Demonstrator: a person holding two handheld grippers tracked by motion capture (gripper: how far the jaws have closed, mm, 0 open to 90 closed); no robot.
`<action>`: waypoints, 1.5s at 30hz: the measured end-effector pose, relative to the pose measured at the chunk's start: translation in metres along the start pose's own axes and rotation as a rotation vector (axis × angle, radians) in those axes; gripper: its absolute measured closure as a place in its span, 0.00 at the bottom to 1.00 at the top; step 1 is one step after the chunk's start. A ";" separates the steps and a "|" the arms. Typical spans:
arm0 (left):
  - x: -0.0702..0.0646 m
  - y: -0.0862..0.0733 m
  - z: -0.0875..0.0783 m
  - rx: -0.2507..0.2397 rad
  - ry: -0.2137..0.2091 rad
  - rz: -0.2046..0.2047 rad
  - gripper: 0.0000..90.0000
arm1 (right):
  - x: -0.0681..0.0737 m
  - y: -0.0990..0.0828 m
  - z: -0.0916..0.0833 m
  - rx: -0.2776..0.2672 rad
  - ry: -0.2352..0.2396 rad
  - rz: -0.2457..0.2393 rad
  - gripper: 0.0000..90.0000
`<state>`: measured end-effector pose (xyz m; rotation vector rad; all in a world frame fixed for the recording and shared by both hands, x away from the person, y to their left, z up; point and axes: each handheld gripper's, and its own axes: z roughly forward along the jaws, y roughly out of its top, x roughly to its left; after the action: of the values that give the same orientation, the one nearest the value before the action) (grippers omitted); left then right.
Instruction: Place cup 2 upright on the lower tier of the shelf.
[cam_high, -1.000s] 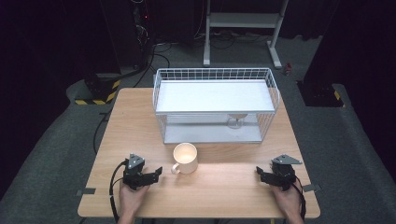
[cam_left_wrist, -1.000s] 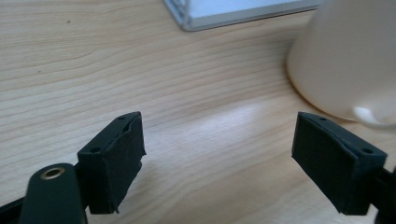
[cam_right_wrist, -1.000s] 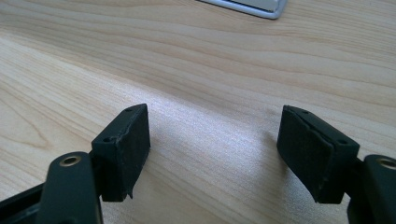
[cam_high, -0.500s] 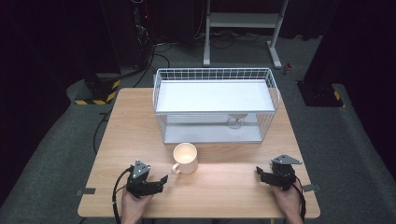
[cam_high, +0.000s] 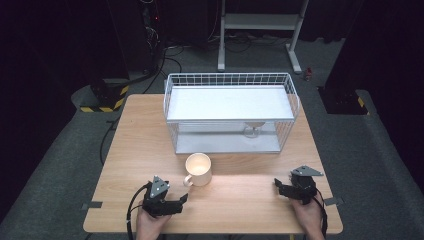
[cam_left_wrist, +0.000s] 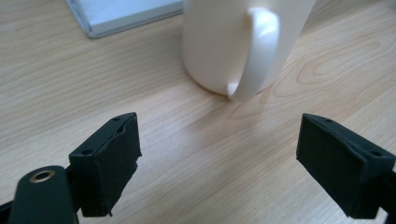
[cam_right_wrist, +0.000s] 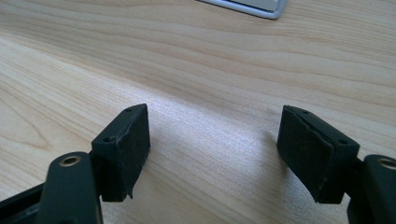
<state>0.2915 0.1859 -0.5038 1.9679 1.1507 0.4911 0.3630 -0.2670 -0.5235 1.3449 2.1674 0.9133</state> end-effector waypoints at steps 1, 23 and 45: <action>-0.002 0.001 0.002 -0.001 -0.001 0.000 0.15 | 0.000 0.000 0.000 0.000 0.000 0.000 0.28; -0.012 0.030 0.030 -0.007 -0.024 0.014 0.08 | 0.000 0.000 0.000 0.000 -0.002 0.001 0.29; -0.015 0.054 0.048 -0.023 0.000 0.033 0.04 | 0.001 0.000 0.000 0.002 -0.003 0.005 0.28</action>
<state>0.3453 0.1366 -0.4898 1.9698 1.1094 0.5195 0.3624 -0.2666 -0.5234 1.3526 2.1644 0.9110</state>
